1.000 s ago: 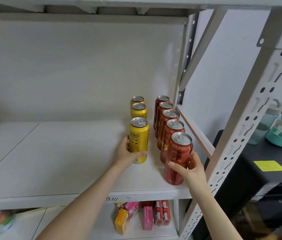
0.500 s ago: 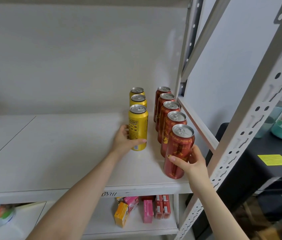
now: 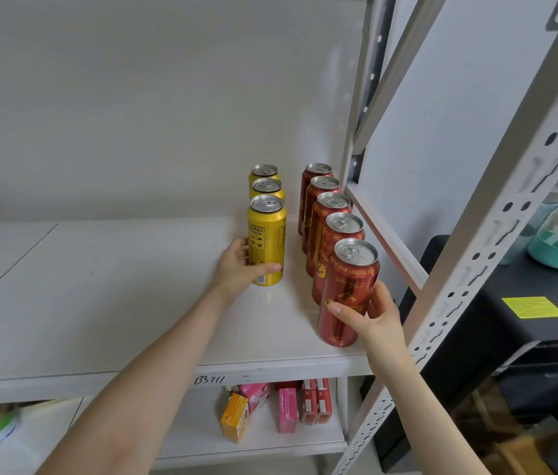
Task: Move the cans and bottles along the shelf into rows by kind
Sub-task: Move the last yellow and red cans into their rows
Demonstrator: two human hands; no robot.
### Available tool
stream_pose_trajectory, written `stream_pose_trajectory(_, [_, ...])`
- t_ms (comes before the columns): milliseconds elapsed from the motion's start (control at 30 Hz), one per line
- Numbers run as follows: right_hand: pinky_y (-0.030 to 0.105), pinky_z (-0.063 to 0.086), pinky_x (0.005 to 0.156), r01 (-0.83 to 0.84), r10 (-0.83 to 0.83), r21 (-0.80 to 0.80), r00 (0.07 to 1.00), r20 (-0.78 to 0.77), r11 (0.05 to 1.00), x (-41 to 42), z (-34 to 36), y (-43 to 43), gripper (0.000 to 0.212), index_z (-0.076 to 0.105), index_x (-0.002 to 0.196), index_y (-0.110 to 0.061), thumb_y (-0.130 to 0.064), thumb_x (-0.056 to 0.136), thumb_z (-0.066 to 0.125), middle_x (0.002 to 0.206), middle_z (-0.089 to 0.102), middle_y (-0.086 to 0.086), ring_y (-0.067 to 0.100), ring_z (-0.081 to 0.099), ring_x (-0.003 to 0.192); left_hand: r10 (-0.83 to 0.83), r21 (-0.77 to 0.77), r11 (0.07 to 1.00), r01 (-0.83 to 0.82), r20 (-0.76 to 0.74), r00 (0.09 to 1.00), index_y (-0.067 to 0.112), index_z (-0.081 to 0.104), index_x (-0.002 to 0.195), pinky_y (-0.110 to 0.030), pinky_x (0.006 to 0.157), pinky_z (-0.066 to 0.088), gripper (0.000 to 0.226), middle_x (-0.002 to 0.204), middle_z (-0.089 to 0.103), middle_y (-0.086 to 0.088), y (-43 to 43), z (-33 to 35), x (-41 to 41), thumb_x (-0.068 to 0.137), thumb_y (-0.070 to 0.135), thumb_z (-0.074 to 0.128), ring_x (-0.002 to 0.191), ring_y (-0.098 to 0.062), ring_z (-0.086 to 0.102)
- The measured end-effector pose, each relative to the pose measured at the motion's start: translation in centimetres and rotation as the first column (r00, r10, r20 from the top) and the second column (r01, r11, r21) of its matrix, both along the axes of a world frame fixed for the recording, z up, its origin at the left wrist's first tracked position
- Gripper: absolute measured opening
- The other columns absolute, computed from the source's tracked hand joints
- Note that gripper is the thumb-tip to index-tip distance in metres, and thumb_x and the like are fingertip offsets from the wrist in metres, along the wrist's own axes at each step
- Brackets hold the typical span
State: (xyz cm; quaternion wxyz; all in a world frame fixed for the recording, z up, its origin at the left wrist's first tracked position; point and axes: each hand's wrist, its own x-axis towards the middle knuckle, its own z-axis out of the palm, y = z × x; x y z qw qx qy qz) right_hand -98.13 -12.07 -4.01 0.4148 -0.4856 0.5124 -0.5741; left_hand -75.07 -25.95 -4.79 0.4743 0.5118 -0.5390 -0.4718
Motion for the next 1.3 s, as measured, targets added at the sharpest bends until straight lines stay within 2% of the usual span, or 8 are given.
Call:
stream_pose_trajectory(300, [0.019, 0.046, 0.079, 0.108, -0.106, 0.037, 0.992, -0.07, 0.993, 0.3, -0.1, 0.4, 0.06, 0.057, 0.114, -0.037, -0.039, 0.063, 0.089, 0.108, 0.067, -0.018, -0.001, 0.062, 0.102, 0.01, -0.01, 1.0, -0.009, 0.117, 0.993, 0.012, 0.056, 0.13, -0.033, 0.087, 0.057, 0.067, 0.119, 0.07, -0.006, 1.5, 0.9, -0.1, 0.07, 0.012, 0.088, 0.105, -0.017, 0.069])
stream_pose_trajectory(400, [0.023, 0.047, 0.083, 0.205, -0.199, 0.018, 0.967, -0.157, 0.979, 0.3, -0.2, 0.9, 0.063, 0.053, 0.119, -0.035, -0.039, 0.068, 0.089, 0.114, 0.062, -0.017, 0.003, 0.059, 0.107, 0.062, -0.039, 0.998, -0.054, 0.26, 0.964, 0.016, 0.057, 0.132, -0.031, 0.096, 0.048, 0.064, 0.125, 0.065, -0.004, 2.6, 1.2, 0.5, 0.075, 0.021, 0.085, 0.12, -0.02, 0.059])
stream_pose_trajectory(533, [0.021, 0.045, 0.085, 0.3, -0.299, -0.046, 0.899, -0.32, 0.953, 0.8, 0.4, 1.6, 0.067, 0.047, 0.123, -0.037, -0.052, 0.068, 0.084, 0.117, 0.059, -0.016, 0.005, 0.057, 0.109, 0.089, -0.083, 0.995, -0.057, 0.457, 0.885, 0.016, 0.051, 0.14, -0.031, 0.104, 0.04, 0.069, 0.141, 0.055, -0.008, 4.5, 1.7, 1.7, 0.08, 0.032, 0.081, 0.132, -0.022, 0.05])
stream_pose_trajectory(633, [0.036, 0.049, 0.095, 0.346, -0.344, -0.09, 0.801, -0.491, 0.934, 0.9, 0.9, 2.2, 0.077, 0.044, 0.135, -0.027, -0.057, 0.073, 0.079, 0.131, 0.055, -0.006, 0.013, 0.053, 0.12, 0.124, -0.136, 0.989, -0.05, 0.612, 0.781, 0.014, 0.049, 0.143, -0.036, 0.108, 0.037, 0.066, 0.143, 0.052, -0.011, 6.7, 1.9, 2.8, 0.086, 0.036, 0.074, 0.133, -0.026, 0.047])
stream_pose_trajectory(767, [0.045, 0.046, 0.098, 0.355, -0.372, -0.189, 0.572, -0.731, 0.916, 1.0, 1.5, 4.4, 0.077, 0.042, 0.14, -0.014, -0.05, 0.08, 0.075, 0.136, 0.053, 0.008, 0.027, 0.051, 0.125, 0.178, -0.201, 0.979, -0.042, 0.733, 0.657, 0.011, 0.047, 0.144, -0.04, 0.111, 0.033, 0.063, 0.148, 0.046, -0.014, 10.5, 2.0, 4.8, 0.09, 0.037, 0.067, 0.138, -0.032, 0.038])
stream_pose_trajectory(1000, [0.055, 0.031, 0.111, 0.279, -0.304, -0.239, 0.219, -0.927, 0.93, 3.7, 3.0, 9.6, 0.079, 0.037, 0.148, -0.012, -0.048, 0.086, 0.068, 0.154, 0.039, 0.014, 0.035, 0.038, 0.14, 0.292, -0.341, 0.938, 0.061, 0.872, 0.392, 0.005, 0.051, 0.14, -0.053, 0.111, 0.033, 0.06, 0.146, 0.044, -0.027, 18.4, 3.2, 8.1, 0.09, 0.035, 0.067, 0.138, -0.044, 0.038])
stream_pose_trajectory(1167, [0.056, 0.016, 0.119, 0.194, -0.201, -0.175, 0.125, -0.972, 0.965, 7.1, 3.5, 12.1, 0.082, 0.028, 0.154, -0.018, -0.051, 0.088, 0.063, 0.162, 0.027, 0.011, 0.033, 0.022, 0.149, 0.311, -0.358, 0.924, 0.133, 0.909, 0.279, 0.009, 0.049, 0.143, -0.058, 0.112, 0.031, 0.062, 0.149, 0.043, -0.024, 22.7, 4.0, 10.6, 0.091, 0.039, 0.064, 0.14, -0.043, 0.037])
stream_pose_trajectory(1300, [0.056, 0.017, 0.118, 0.162, -0.172, -0.156, 0.084, -0.982, 0.974, 10.8, 3.6, 13.4, 0.082, 0.027, 0.155, -0.017, -0.051, 0.088, 0.061, 0.164, 0.023, 0.01, 0.031, 0.021, 0.15, 0.332, -0.378, 0.913, 0.153, 0.907, 0.258, 0.009, 0.052, 0.141, -0.059, 0.111, 0.033, 0.061, 0.147, 0.045, -0.024, 24.8, 3.8, 13.6, 0.089, 0.038, 0.067, 0.138, -0.042, 0.04])
